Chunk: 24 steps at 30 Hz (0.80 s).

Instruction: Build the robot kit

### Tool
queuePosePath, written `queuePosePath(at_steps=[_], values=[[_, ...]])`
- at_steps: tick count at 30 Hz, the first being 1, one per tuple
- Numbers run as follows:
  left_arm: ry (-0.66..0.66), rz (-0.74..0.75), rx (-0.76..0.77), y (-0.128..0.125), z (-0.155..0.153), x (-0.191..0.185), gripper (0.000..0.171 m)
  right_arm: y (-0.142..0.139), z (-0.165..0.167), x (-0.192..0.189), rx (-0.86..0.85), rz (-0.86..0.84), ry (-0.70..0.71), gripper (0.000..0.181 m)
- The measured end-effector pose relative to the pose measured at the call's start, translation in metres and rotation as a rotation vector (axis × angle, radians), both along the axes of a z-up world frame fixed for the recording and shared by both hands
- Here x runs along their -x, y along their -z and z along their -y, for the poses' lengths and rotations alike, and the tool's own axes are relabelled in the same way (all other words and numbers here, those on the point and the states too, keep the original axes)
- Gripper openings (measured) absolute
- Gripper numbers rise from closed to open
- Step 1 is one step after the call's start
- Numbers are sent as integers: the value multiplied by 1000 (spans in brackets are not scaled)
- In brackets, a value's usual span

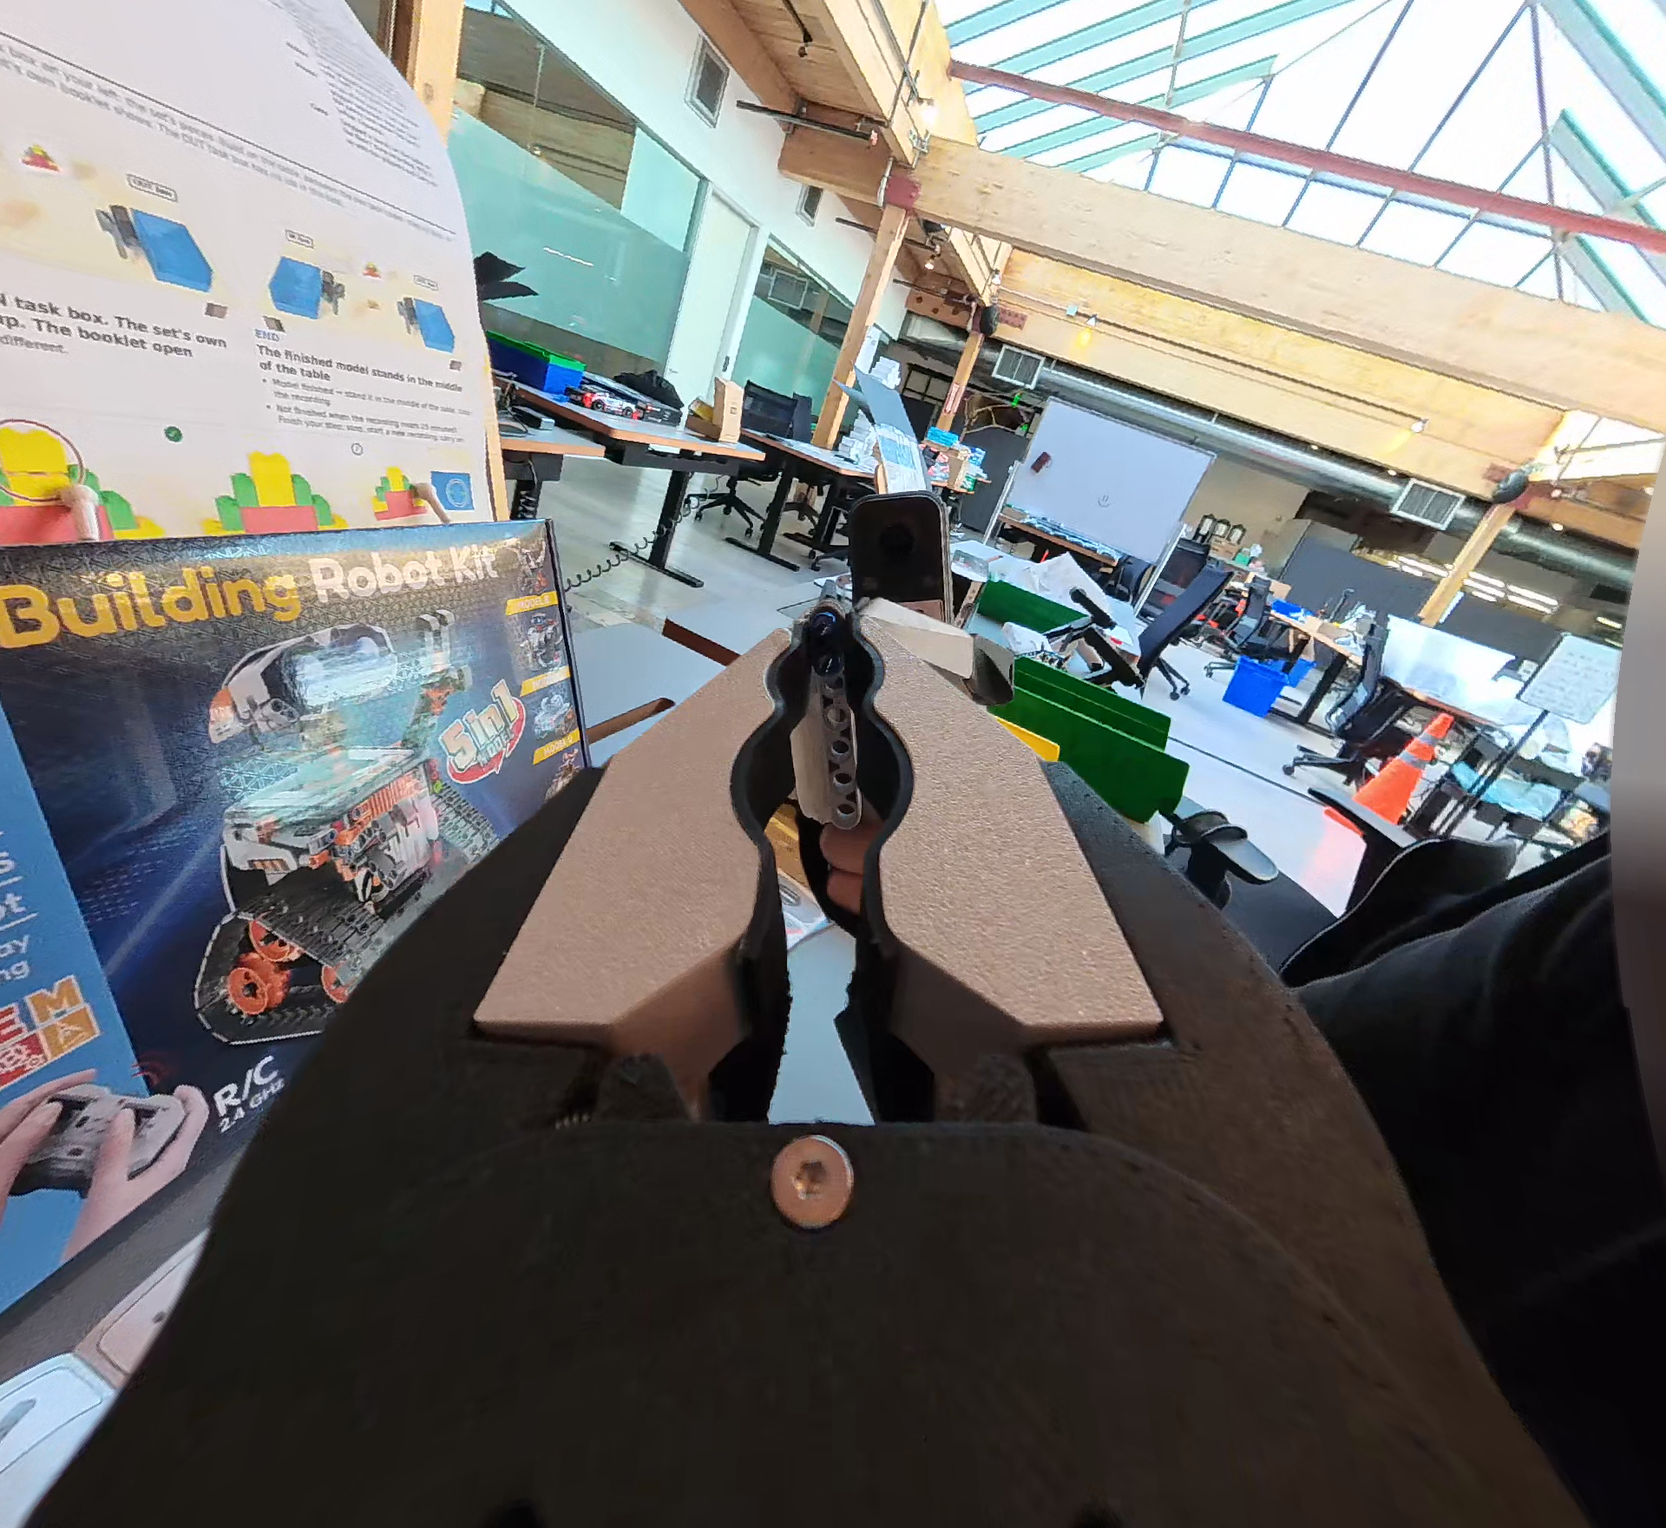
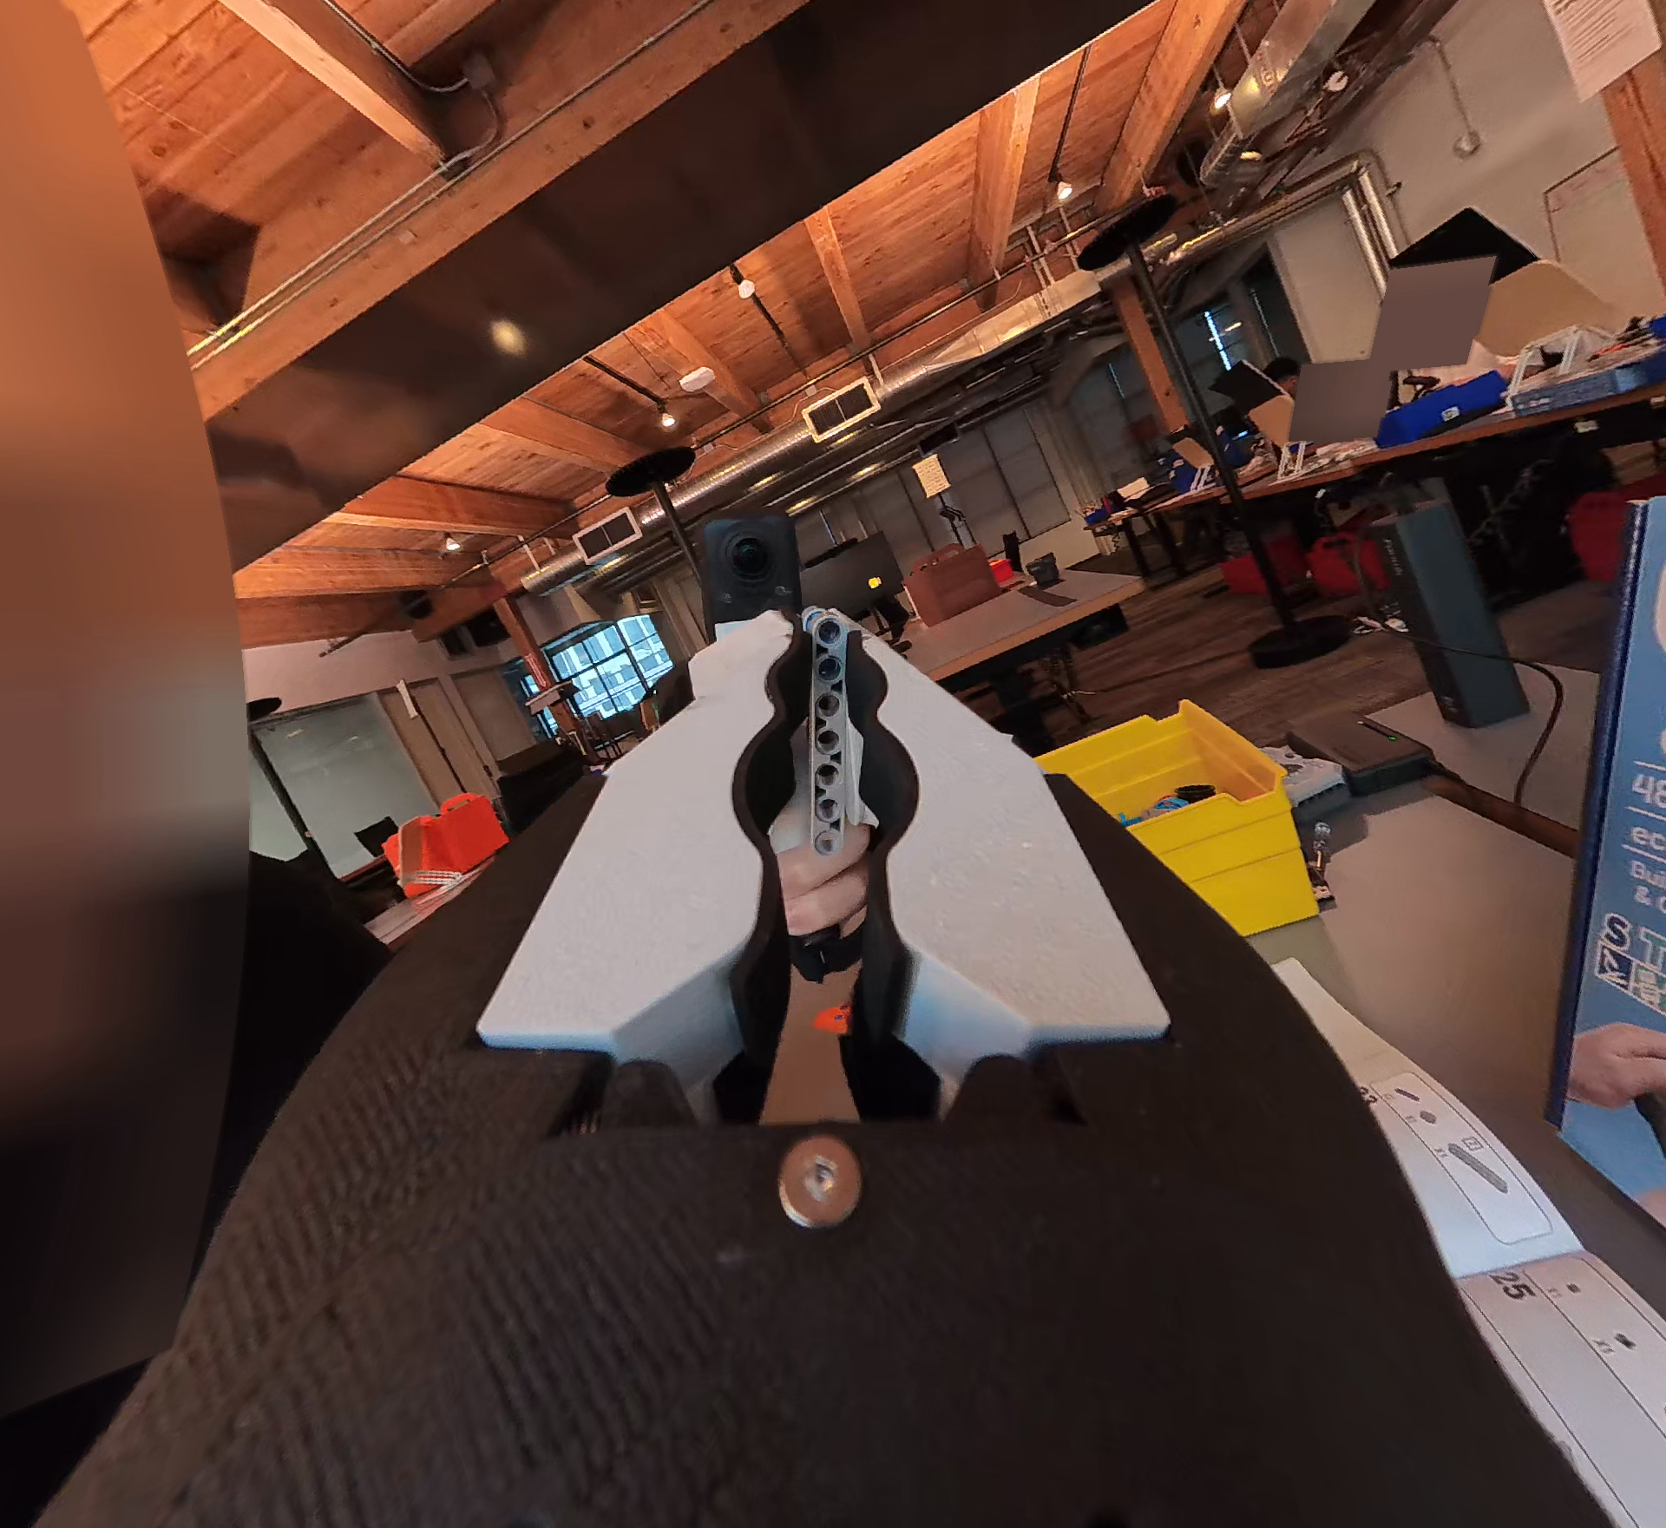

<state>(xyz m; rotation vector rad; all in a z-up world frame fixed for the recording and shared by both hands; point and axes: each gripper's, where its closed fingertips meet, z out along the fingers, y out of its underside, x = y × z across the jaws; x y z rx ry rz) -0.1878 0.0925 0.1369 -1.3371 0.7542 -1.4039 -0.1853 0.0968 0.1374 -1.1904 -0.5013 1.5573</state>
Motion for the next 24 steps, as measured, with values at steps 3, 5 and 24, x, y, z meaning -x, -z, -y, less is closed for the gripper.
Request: queuePosePath(at_steps=[3, 5, 24], values=[[-28, -7, -25, -1, -1, 0, 6, -1, -1, 0, -13, 7, 32, 5], [-53, -25, -45, -1, -1, 0, 5, -1, -2, 0, -19, 15, 49, 5], [26, 10, -30, -4, 7, 1, 6, -3, 7, 3, -29, 24, -8, 5]])
